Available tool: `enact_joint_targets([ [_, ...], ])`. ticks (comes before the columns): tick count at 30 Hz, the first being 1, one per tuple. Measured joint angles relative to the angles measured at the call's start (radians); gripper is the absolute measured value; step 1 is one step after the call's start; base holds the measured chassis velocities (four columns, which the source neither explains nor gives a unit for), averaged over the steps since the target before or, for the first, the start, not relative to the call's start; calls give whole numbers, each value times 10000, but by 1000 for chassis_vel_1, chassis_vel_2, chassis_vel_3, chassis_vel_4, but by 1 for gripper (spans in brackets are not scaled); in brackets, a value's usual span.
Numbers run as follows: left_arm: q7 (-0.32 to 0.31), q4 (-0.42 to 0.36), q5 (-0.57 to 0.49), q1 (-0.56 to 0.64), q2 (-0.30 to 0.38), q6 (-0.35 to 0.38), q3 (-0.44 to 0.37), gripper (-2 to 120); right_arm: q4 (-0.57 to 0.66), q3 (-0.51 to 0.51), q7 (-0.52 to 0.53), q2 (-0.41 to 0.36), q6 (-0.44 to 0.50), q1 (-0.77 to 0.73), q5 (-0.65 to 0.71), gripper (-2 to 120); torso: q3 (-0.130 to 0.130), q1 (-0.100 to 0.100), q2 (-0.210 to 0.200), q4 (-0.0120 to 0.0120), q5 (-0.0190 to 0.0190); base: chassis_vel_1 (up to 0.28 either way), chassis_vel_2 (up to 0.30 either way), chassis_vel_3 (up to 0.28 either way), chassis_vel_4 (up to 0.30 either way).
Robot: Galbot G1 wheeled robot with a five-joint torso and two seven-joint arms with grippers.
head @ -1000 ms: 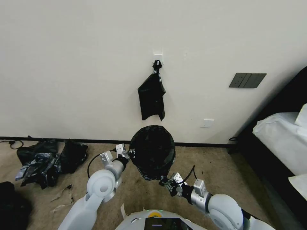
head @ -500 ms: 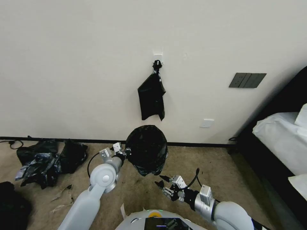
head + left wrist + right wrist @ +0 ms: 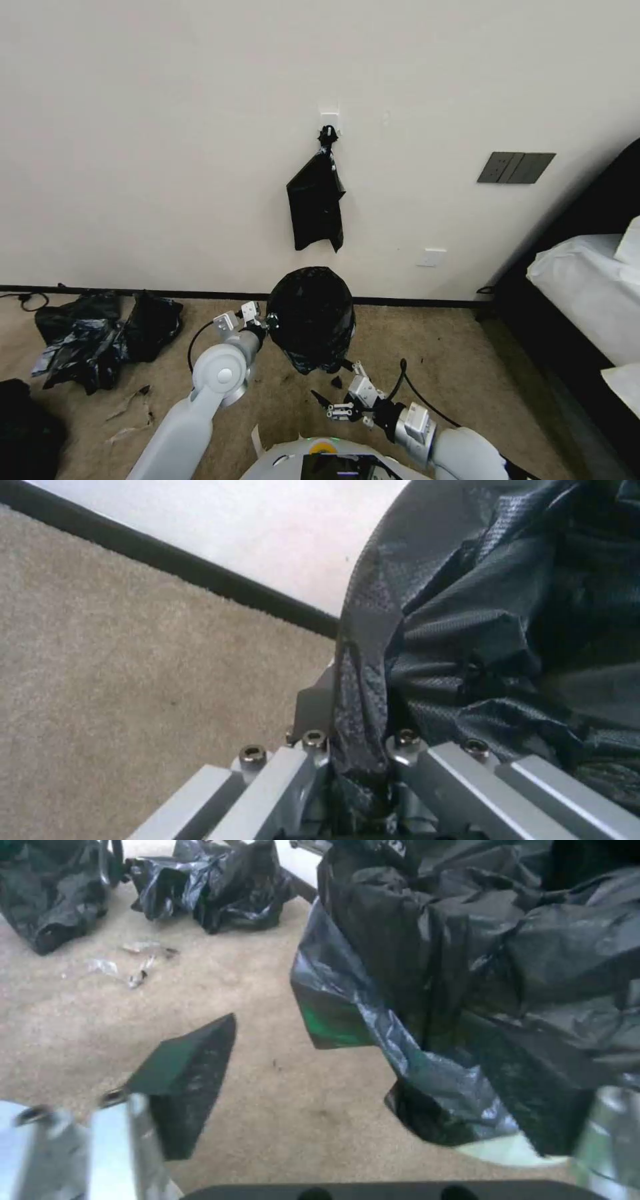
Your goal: Place a trash bag onto the trash bin.
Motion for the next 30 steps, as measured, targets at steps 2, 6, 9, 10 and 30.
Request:
enact_joint_targets([
  [2, 20, -59, -1, 64, 102, 143, 19, 1, -147, -164, 47, 115, 98, 89, -88, 75, 0, 0, 0, 0, -1, 0, 0, 0, 0],
  [6, 55, -130, -4, 96, 164, 209, 29, 1, -320, -366, 122, 111, 107, 130, -70, 59, 0, 0, 0, 0, -2, 0, 0, 0, 0],
  [9, 62, -136, -5, 80, 135, 215, 34, 1, -372, -413, 150, 92, 112, 128, -62, 48, 0, 0, 0, 0, -2, 0, 0, 0, 0],
  [10, 65, -136, -5, 70, 118, 217, 44, 1, -378, -424, 166, 92, 112, 128, -57, 44, 0, 0, 0, 0, -2, 0, 0, 0, 0],
  [30, 60, -581, -211, 106, 18, 250, 53, 1, -600, -355, 655, 65, 2, 244, 116, 0, 0, 0, 0, 0, -2, 0, 0, 0, 0],
])
